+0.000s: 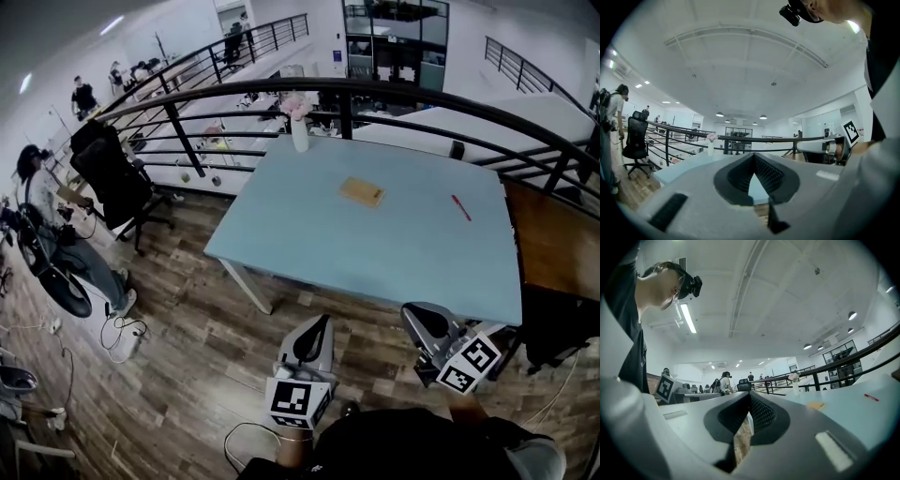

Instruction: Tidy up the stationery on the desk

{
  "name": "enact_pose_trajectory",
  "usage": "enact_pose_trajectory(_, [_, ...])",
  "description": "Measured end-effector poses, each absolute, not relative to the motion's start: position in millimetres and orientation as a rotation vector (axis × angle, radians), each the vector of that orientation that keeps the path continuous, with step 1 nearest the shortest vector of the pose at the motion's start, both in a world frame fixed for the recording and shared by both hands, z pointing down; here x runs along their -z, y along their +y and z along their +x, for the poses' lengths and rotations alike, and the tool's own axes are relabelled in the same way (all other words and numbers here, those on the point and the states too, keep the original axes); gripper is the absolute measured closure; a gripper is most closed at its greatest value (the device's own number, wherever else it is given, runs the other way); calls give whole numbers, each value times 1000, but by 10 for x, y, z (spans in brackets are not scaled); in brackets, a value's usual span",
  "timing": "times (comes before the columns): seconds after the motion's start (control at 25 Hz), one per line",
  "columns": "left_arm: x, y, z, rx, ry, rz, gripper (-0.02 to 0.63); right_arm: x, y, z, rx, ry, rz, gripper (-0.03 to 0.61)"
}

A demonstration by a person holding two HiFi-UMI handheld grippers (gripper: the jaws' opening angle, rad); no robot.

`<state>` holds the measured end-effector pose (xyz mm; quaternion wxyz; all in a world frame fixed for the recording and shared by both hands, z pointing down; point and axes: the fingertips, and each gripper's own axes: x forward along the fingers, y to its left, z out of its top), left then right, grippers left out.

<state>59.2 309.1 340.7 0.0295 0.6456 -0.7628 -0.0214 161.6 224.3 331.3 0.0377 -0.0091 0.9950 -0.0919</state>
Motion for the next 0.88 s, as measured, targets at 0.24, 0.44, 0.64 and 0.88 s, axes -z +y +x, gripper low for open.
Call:
enact_pose_trajectory(0.24, [-3534, 3150, 418, 110, -2385, 1916, 615, -3349, 2277, 1413, 274, 3061, 58, 569])
enact_pose_trajectory(0.44, [-3581, 3167, 236, 110, -2402, 1864, 615, -3380, 2196, 1188, 288, 3076, 83, 569])
enact_pose_trajectory(0.64, [-3608, 3063, -26, 106, -2431, 1820, 615, -3396, 2060, 877, 303, 3064, 148, 569])
enact_pose_trajectory(0.88, [-3556, 2855, -325, 78, -2471, 1790, 615, -3379, 1742, 544, 319, 3036, 167, 569])
